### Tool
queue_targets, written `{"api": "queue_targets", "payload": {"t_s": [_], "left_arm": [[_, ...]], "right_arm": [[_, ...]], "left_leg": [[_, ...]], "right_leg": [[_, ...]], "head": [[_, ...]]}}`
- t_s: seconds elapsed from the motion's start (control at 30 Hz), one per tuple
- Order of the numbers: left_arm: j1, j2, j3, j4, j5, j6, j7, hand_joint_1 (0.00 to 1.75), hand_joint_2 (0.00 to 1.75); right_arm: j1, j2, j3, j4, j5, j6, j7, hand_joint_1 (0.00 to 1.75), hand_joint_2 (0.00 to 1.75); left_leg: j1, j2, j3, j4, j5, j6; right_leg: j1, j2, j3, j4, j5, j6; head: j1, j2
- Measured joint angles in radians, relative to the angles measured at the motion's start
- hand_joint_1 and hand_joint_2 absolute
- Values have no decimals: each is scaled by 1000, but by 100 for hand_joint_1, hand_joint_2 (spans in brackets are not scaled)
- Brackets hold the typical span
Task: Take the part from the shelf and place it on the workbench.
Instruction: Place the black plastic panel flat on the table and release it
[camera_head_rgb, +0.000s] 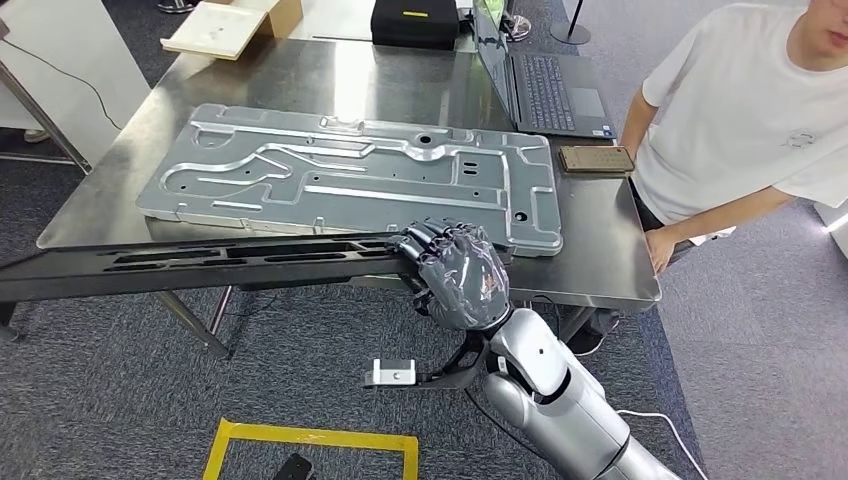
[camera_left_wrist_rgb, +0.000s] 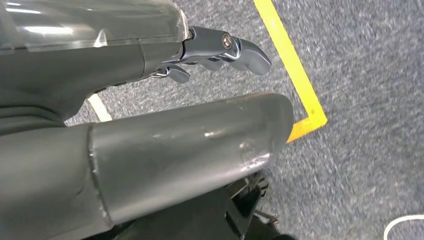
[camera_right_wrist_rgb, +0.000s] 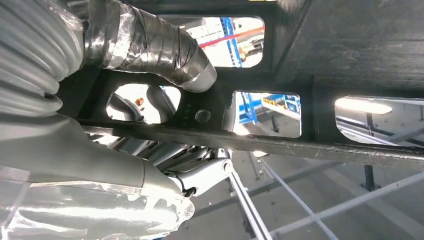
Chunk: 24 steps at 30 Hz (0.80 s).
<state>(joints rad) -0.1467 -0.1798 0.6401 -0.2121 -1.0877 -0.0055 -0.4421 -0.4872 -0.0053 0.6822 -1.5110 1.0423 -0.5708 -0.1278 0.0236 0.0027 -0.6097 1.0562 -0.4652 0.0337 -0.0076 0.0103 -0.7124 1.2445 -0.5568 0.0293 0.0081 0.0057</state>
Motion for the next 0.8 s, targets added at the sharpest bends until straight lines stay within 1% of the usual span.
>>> {"api": "queue_targets", "payload": {"t_s": [0.03, 0.07, 0.1, 0.13, 0.17, 0.2, 0.23, 0.27, 0.3, 0.33, 0.37, 0.4, 0.43, 0.47, 0.5, 0.53, 0.57, 0.6, 0.63, 0.67, 0.7, 0.73, 0.77, 0.8], "left_arm": [[0, 0, 0, 0, 0, -2, 1, 0, 0], [1, 1, 0, 0, 0, -4, 2, 0, 0], [1, 1, 0, 0, -1, -5, 3, 0, 0], [1, 1, 0, 0, -1, -6, 4, 0, 0], [1, 0, 0, 0, -1, -7, 4, 0, 0], [1, 0, 0, 0, -1, -8, 4, 0, 0], [1, -1, 0, 0, -1, -9, 4, 0, 0], [1, -2, 0, 0, -1, -9, 4, 0, 0], [1, -2, 0, 0, -1, -10, 4, 0, 0], [1, -2, 0, 0, -1, -10, 4, 0, 0], [0, -2, -1, 0, -1, -10, 4, 0, 0], [0, -2, -1, 0, -1, -10, 3, 0, 0], [0, -1, -1, 0, -1, -11, 3, 0, 0], [1, -1, -1, 0, -1, -11, 3, 0, 0], [2, -1, -1, 0, -1, -11, 3, 0, 0], [5, -1, -1, 0, -1, -11, 3, 0, 0], [7, -1, -1, 0, -1, -12, 3, 0, 0], [10, -1, -1, 0, -1, -12, 3, 0, 0], [11, 0, -1, 0, -1, -12, 3, 0, 0], [12, 0, -1, 0, -1, -12, 3, 0, 0], [12, 1, -1, 0, -1, -13, 3, 0, 0], [10, 0, -1, 1, -1, -13, 3, 0, 0], [9, 0, -1, 1, -1, -14, 3, 0, 0], [8, 0, -1, 2, -1, -15, 3, 0, 0]], "right_arm": [[0, 0, -2, 4, -6, 6, -5, 175, 175], [0, -1, -5, 7, -11, 10, -10, 175, 175], [0, -1, -7, 11, -14, 13, -13, 175, 175], [-1, -1, -9, 13, -16, 15, -15, 175, 175], [-2, -1, -11, 15, -17, 16, -17, 175, 175], [-5, -1, -13, 16, -17, 16, -18, 175, 175], [-9, -1, -15, 16, -18, 16, -19, 175, 175], [-12, -1, -16, 16, -19, 16, -19, 175, 175], [-14, -1, -17, 17, -19, 16, -20, 175, 175], [-15, -1, -19, 17, -19, 16, -20, 175, 175], [-14, -1, -20, 18, -20, 16, -20, 175, 175], [-15, -1, -21, 19, -20, 16, -20, 175, 175], [-15, -1, -21, 19, -20, 16, -20, 175, 175], [-15, -1, -21, 21, -20, 16, -20, 175, 175], [-16, -1, -21, 23, -20, 16, -20, 175, 175], [-16, -1, -21, 26, -20, 17, -20, 175, 175], [-14, -1, -21, 29, -20, 17, -20, 175, 175], [-13, -1, -21, 31, -20, 17, -20, 175, 175], [-12, -1, -21, 33, -20, 17, -20, 175, 175], [-12, -1, -21, 35, -20, 17, -20, 175, 175], [-13, -1, -21, 36, -19, 17, -20, 175, 175], [-15, -1, -21, 37, -16, 17, -20, 175, 175], [-18, -2, -22, 39, -7, 17, -20, 175, 175], [-20, -3, -23, 40, 6, 17, -20, 175, 175]], "left_leg": [[-1, 1, 0, 0, -3, 1], [-1, 1, 1, 0, -7, 2], [-1, 2, 4, 0, -10, 2], [-2, 2, 8, 0, -13, 1], [-1, 2, 13, -1, -16, 0], [-2, 2, 17, -2, -18, -3], [-2, 3, 20, -4, -20, -8], [-2, 5, 23, -8, -22, -13], [-2, 6, 26, -13, -24, -19], [-3, 9, 30, -19, -26, -25], [-4, 11, 36, -19, -28, -29], [-5, 11, 34, -4, -35, -31], [-6, 10, 20, 32, -47, -33], [-4, 8, -6, 87, -63, -33], [-4, 6, -45, 152, -81, -34], [-4, 6, -85, 206, -89, -35], [-4, 6, -116, 235, -80, -36], [-4, 6, -131, 229, -53, -37], [-3, 6, -128, 186, -6, -38], [-3, 6, -112, 125, 42, -40], [-4, 5, -93, 73, 74, -41], [-5, 2, -74, 30, 84, -39], [-6, -1, -62, 8, 77, -34], [-7, -4, -55, 1, 61, -27]], "right_leg": [[-1, -1, -27, 52, -14, 1], [-1, -1, -41, 75, -11, 1], [-1, -2, -37, 61, 11, -2], [1, -3, -14, 12, 44, -7], [4, -8, 19, -57, 78, -14], [9, -14, 51, -122, 97, -22], [14, -19, 75, -170, 104, -30], [19, -23, 88, -196, 101, -37], [22, -23, 92, -203, 92, -42], [23, -20, 100, -211, 92, -47], [21, -17, 112, -222, 93, -50], [18, -15, 128, -235, 94, -54], [15, -14, 146, -247, 93, -58], [14, -13, 160, -253, 87, -61], [15, -13, 173, -255, 77, -65], [16, -12, 185, -255, 67, -65], [17, -10, 199, -254, 54, -65], [16, -7, 215, -253, 41, -64], [16, -4, 233, -253, 27, -61], [14, -1, 250, -253, 11, -57], [15, 1, 263, -252, -4, -51], [16, 4, 272, -253, -18, -46], [17, 5, 278, -256, -27, -41], [19, 6, 283, -258, -30, -36]], "head": [[0, 0], [0, 0], [0, 0], [0, 0], [0, 0], [0, 0], [0, 0], [0, 0], [0, 0], [0, 0], [0, 0], [-1, 0], [-2, 0], [-3, 0], [-3, 0], [-4, 0], [-4, 0], [-4, 0], [-4, 0], [-4, 0], [-4, 0], [-4, 0], [-3, 0], [-3, 0]]}}
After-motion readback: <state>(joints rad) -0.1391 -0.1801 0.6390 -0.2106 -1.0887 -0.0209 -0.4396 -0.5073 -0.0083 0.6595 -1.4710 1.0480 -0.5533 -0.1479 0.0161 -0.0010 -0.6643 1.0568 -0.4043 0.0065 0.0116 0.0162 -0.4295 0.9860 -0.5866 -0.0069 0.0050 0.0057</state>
